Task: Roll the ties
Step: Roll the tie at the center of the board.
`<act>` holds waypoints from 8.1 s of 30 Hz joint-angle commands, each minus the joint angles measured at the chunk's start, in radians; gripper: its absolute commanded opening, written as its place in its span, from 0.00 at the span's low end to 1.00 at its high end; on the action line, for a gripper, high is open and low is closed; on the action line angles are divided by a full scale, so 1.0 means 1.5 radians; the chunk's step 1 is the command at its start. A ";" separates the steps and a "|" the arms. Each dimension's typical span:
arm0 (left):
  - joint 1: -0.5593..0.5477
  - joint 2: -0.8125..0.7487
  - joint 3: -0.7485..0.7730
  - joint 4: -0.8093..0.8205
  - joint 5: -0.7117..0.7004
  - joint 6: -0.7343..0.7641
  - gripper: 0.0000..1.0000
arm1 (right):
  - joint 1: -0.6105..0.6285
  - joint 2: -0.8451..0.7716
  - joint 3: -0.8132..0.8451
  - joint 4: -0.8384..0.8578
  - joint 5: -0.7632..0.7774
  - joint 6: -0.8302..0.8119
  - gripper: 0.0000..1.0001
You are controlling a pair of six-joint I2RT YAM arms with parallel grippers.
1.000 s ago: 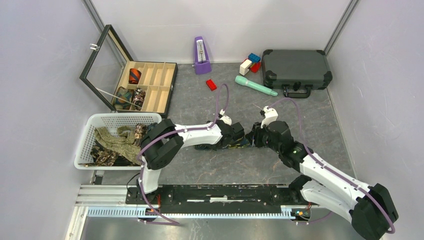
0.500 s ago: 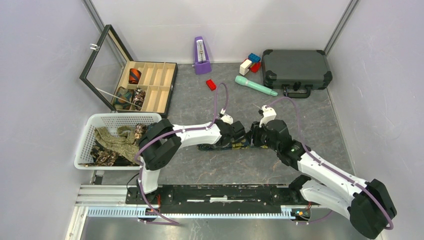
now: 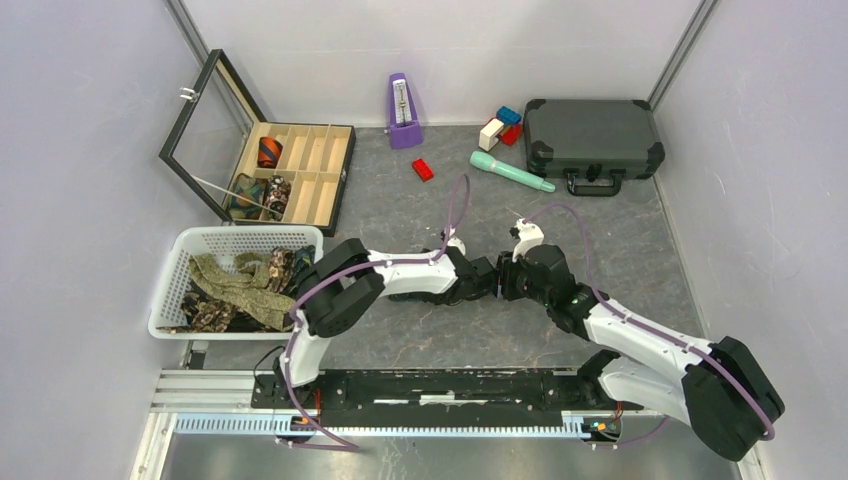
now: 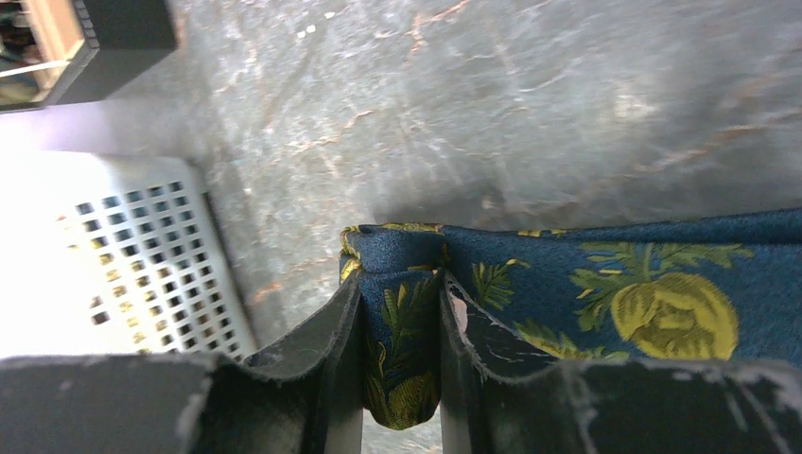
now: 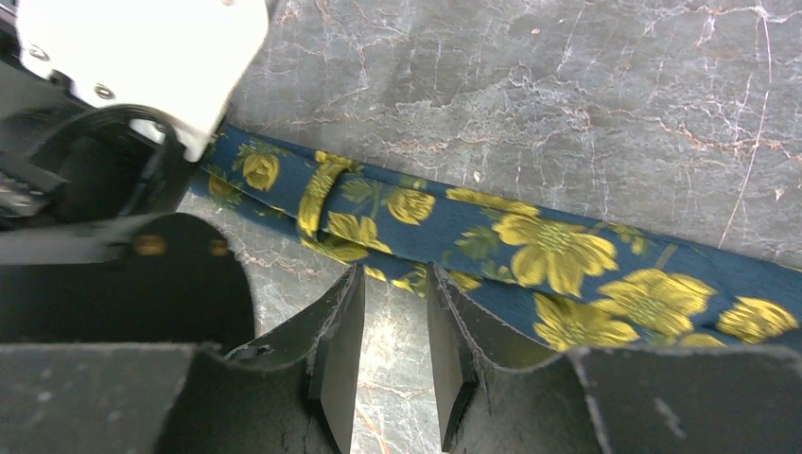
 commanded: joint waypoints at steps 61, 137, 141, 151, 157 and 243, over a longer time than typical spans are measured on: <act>0.017 -0.106 0.001 0.113 0.178 0.037 1.00 | -0.002 0.010 0.097 -0.001 0.026 -0.027 0.38; 0.079 -0.491 -0.148 0.007 0.100 -0.026 1.00 | 0.193 0.212 0.232 -0.016 0.085 0.068 0.65; 0.092 -0.516 -0.174 0.008 0.105 -0.029 1.00 | 0.204 0.232 0.244 -0.014 0.091 0.070 0.61; 0.096 -0.522 -0.204 0.027 0.115 -0.032 1.00 | 0.218 0.273 0.278 -0.029 0.100 0.066 0.53; 0.097 -0.520 -0.208 0.033 0.120 -0.031 1.00 | 0.220 0.288 0.272 -0.029 0.099 0.068 0.48; 0.168 -0.414 -0.643 0.999 0.459 -0.328 0.71 | 0.116 0.347 0.108 0.131 0.039 0.006 0.28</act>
